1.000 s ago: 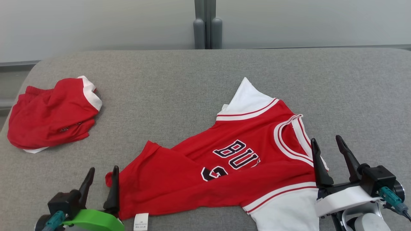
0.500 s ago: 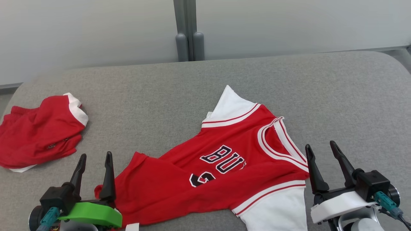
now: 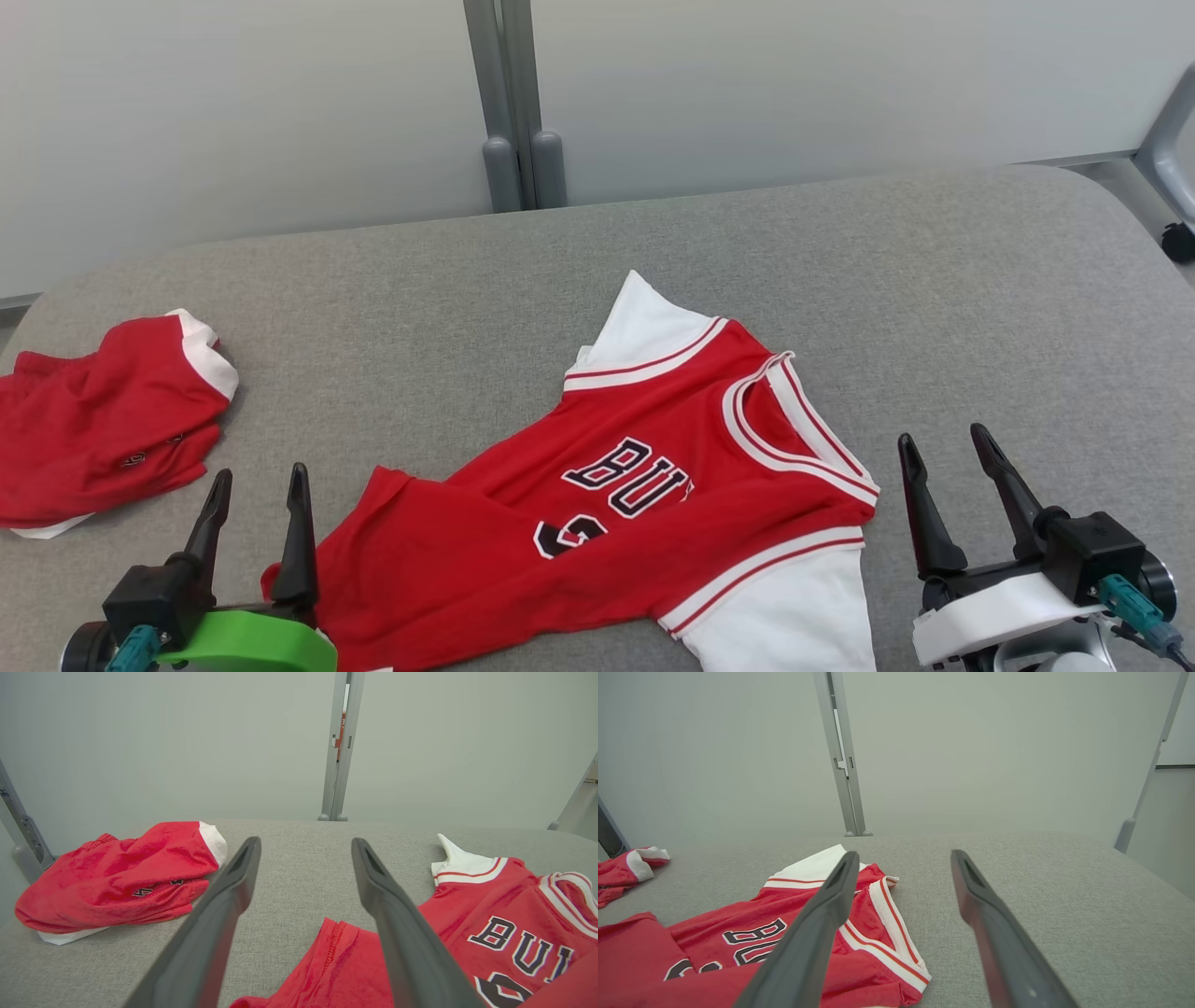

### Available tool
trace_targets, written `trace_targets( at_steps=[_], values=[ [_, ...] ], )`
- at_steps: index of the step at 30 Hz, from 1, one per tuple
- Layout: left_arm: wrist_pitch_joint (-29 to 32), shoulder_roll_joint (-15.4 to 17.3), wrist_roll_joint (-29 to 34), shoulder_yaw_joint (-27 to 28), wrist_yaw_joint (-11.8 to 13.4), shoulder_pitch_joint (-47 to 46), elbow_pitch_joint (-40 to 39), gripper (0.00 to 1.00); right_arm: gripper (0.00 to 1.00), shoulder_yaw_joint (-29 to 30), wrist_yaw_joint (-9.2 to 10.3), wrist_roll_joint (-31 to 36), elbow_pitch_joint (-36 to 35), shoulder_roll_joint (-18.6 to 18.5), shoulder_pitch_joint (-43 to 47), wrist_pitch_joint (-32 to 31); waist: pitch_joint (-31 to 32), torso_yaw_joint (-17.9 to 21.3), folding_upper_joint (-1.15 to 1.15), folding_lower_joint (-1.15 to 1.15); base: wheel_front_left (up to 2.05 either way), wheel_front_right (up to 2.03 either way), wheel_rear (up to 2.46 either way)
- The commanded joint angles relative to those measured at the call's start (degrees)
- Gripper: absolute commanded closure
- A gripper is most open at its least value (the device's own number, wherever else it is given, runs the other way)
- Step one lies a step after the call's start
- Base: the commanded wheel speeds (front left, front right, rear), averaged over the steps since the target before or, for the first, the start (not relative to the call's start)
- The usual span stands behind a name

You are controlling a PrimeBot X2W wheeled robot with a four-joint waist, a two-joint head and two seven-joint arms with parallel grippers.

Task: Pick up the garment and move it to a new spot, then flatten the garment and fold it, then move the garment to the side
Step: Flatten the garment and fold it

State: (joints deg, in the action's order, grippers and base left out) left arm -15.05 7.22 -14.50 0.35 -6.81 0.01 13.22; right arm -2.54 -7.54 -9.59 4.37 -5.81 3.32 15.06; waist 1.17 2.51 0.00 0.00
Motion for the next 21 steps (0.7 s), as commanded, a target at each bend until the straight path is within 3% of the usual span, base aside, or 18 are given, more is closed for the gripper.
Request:
trace_targets(
  at_steps=[1,11,21],
  values=[
    [-0.2,-0.1,0.4,0.6,-0.2,0.8,0.1,0.00,0.00,0.1,0.10,0.3,-0.2,0.0,0.8,0.2,0.0,-0.1,0.00,0.00,0.00,0.00,0.00],
    [-0.2,-0.7,1.0,1.0,-0.6,1.4,1.5,0.00,0.00,0.1,0.10,0.4,1.1,0.3,1.5,0.2,0.2,-1.2,0.00,0.00,0.00,0.00,0.00],
    [-0.1,0.1,-1.4,-4.0,-0.7,3.3,9.3,0.00,0.00,-1.2,0.10,0.0,6.3,1.2,2.9,0.2,-0.5,-1.9,0.00,0.00,0.00,0.00,0.00]
  ],
)
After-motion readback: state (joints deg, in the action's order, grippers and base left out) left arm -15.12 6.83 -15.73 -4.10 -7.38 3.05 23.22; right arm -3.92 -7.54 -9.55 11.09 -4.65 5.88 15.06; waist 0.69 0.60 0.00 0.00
